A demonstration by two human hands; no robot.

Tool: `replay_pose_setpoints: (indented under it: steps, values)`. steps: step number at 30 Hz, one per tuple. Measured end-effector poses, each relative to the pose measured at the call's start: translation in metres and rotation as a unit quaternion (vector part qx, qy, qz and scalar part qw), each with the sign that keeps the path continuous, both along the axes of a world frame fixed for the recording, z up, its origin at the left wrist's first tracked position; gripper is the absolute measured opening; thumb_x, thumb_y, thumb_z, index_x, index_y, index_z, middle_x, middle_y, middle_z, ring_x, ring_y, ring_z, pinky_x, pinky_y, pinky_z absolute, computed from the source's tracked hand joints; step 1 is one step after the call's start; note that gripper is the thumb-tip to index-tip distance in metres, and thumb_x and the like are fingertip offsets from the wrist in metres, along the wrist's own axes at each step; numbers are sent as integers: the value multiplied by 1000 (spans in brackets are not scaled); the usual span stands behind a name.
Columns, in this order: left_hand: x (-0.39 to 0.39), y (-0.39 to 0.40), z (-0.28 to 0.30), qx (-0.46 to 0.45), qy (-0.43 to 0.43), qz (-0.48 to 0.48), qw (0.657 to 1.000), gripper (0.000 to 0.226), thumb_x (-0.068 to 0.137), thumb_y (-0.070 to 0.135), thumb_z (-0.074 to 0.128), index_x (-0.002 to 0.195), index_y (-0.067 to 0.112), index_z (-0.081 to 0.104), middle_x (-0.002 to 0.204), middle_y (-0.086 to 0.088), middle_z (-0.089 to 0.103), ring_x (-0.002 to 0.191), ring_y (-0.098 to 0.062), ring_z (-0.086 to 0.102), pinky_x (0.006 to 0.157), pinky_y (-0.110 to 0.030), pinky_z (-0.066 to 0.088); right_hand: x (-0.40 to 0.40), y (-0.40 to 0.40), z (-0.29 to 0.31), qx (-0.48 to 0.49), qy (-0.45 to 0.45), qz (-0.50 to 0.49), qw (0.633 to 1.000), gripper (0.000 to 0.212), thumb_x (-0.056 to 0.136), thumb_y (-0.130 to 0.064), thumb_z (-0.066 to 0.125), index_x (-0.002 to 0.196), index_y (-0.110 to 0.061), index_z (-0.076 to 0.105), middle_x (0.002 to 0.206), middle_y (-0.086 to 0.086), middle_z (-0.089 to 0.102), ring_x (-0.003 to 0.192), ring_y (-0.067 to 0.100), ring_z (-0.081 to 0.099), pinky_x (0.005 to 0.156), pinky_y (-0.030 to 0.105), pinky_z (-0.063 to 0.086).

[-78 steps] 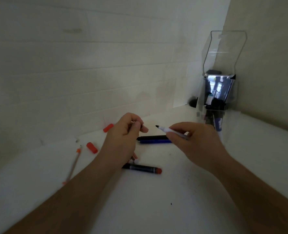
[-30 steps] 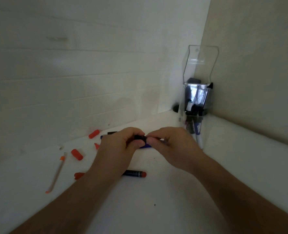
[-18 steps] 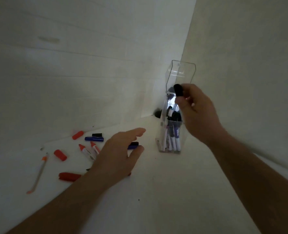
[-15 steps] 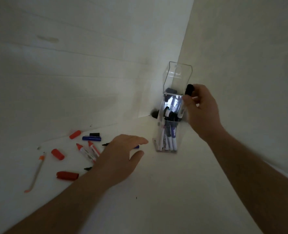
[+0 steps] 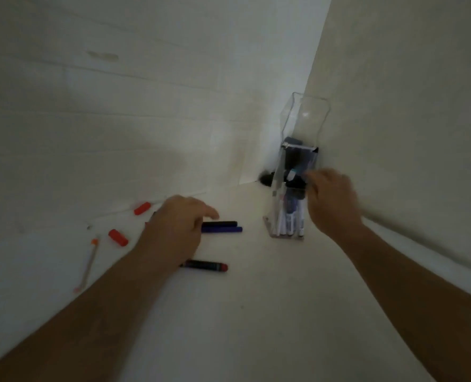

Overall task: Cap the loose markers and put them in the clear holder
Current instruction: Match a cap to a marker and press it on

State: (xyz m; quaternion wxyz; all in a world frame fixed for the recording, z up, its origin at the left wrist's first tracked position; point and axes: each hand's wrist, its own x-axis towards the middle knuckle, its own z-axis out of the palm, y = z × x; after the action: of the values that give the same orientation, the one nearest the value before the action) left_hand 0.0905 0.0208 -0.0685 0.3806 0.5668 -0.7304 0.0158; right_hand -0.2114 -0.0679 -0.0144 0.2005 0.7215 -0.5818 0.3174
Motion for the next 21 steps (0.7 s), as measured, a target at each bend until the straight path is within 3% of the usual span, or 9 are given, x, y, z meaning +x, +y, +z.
replay_pose_setpoints:
  steps: [3,4,6,8,10,13,17,19,21]
  values:
    - [36,1,12,14,-23,67,997,38,93,6,52,105,36,73,107,9,65,102,-16,54,86,-30,45,27,19,-7,-108,2,91,990,36,88,-7,56,121,-16,68,111,11,63,96,34,55,82,42,45]
    - [45,2,15,25,-27,79,996,34,94,11,53,104,37,73,103,9,64,99,-16,56,85,-31,47,41,30,-9,-90,6,156,984,33,89,-8,57,119,-18,69,105,6,64,93,27,56,81,37,45]
    - [57,6,19,68,-19,89,994,26,94,20,58,103,39,74,97,10,63,91,-14,59,82,-31,50,77,52,-16,67,-18,258,964,26,95,-17,60,118,-28,68,97,-9,63,86,10,56,77,21,43]
    - [63,9,21,103,-19,92,990,19,92,27,63,101,40,75,93,12,64,86,-10,60,81,-28,49,109,65,-28,211,-24,306,928,17,97,-30,63,111,-35,69,91,-16,61,82,4,56,74,21,45]
    - [66,13,23,136,-26,85,987,13,88,35,68,96,42,75,90,16,65,82,-6,60,75,-23,48,130,69,-42,265,-8,329,906,10,91,-46,68,95,-37,70,87,-14,62,78,5,58,69,26,48]
    - [73,19,32,174,-37,86,980,9,87,35,70,89,42,75,85,18,66,75,-2,60,64,-16,45,136,64,-55,323,6,335,885,27,78,-59,75,88,-38,63,90,-12,60,74,5,57,68,29,51]
    - [87,32,53,166,-47,145,974,7,89,37,69,89,43,73,89,20,63,72,2,60,60,-15,39,131,63,-64,341,6,341,876,30,80,-49,81,95,-41,56,91,-13,61,78,3,57,68,22,48]
    - [88,40,61,258,-84,128,954,10,80,45,78,89,43,73,92,18,65,80,1,58,66,-19,41,127,64,-65,352,-21,347,869,26,85,-38,80,98,-40,57,85,-9,63,76,8,60,70,26,50]
    - [80,45,60,394,-155,102,900,29,70,53,83,95,45,72,97,19,63,86,2,57,70,-20,44,121,63,-63,350,-35,356,866,24,90,-32,75,105,-41,59,85,-7,61,75,9,57,67,22,46]
